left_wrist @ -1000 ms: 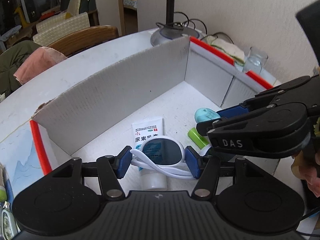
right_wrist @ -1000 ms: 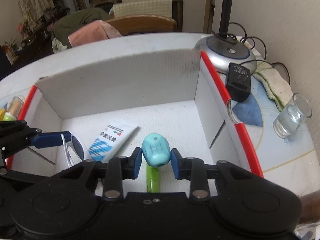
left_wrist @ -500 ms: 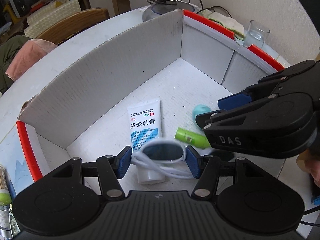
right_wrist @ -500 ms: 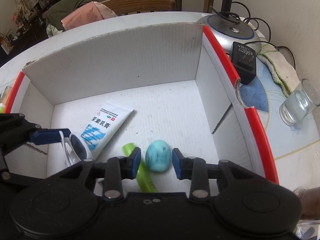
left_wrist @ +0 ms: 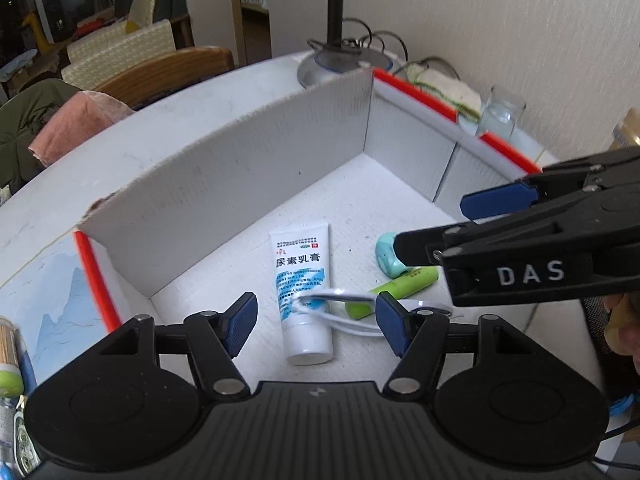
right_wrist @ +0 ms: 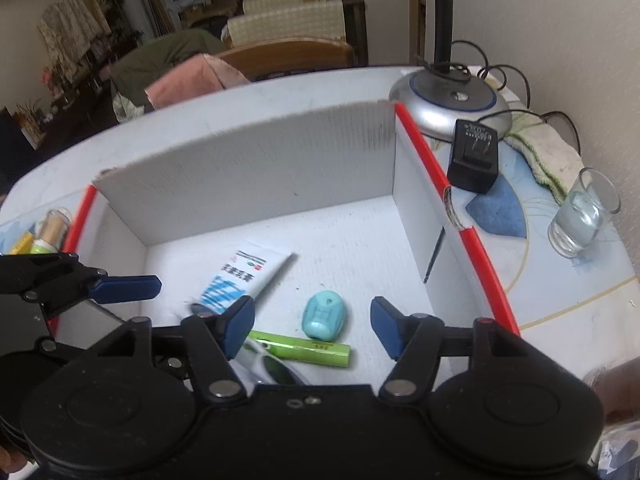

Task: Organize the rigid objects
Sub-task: 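Release the teal toy with right tool while left tool lowers the sunglasses, then withdraw both tools from the shoebox back toward the pile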

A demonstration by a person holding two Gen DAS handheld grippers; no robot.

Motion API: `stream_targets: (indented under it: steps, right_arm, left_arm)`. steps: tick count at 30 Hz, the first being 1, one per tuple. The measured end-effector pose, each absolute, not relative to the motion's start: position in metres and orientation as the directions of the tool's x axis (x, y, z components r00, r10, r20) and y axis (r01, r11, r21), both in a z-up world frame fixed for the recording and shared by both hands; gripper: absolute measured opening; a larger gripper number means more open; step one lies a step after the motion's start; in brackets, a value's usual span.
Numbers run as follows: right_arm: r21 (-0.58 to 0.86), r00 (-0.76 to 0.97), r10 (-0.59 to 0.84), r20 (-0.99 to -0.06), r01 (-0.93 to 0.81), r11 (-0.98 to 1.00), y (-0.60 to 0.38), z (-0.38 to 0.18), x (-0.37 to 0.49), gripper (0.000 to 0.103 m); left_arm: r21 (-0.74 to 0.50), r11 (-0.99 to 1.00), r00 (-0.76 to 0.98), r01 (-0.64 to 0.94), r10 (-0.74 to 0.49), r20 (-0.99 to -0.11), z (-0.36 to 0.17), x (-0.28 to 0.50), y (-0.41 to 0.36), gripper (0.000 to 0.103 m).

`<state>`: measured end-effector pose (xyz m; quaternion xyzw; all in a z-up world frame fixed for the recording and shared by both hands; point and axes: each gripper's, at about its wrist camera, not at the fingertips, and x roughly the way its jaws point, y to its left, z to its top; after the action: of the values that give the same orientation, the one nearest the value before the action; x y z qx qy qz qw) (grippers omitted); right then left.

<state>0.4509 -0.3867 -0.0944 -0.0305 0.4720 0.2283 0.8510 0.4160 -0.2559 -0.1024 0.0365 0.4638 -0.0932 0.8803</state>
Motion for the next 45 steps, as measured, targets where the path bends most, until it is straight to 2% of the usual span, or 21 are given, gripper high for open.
stream_targets:
  steps: [22, 37, 38, 40, 45]
  right_arm:
    - [0.171, 0.535, 0.457, -0.711, -0.499, 0.85, -0.357, -0.025, 0.359, 0.075]
    - [0.176, 0.536, 0.516, -0.668, -0.56, 0.809, -0.295, -0.009, 0.3, 0.087]
    - [0.175, 0.533, 0.519, -0.668, -0.566, 0.806, -0.289, -0.009, 0.296, 0.087]
    - [0.177, 0.526, 0.53, -0.665, -0.578, 0.796, -0.277, -0.01, 0.29, 0.088]
    - [0.189, 0.509, 0.562, -0.652, -0.608, 0.771, -0.249, -0.012, 0.274, 0.095]
  left_arm:
    - [-0.119, 0.987, 0.711, 0.108, -0.16, -0.685, -0.038, 0.317, -0.18, 0.065]
    - [-0.137, 0.99, 0.727, -0.038, -0.067, -0.684, -0.038, 0.246, -0.087, 0.065]
    - [-0.138, 0.989, 0.727, -0.045, -0.063, -0.683, -0.038, 0.242, -0.08, 0.066]
    - [-0.134, 0.989, 0.73, -0.06, -0.048, -0.681, -0.04, 0.233, -0.067, 0.075]
    - [-0.13, 0.987, 0.733, -0.094, -0.019, -0.68, -0.044, 0.214, -0.033, 0.076]
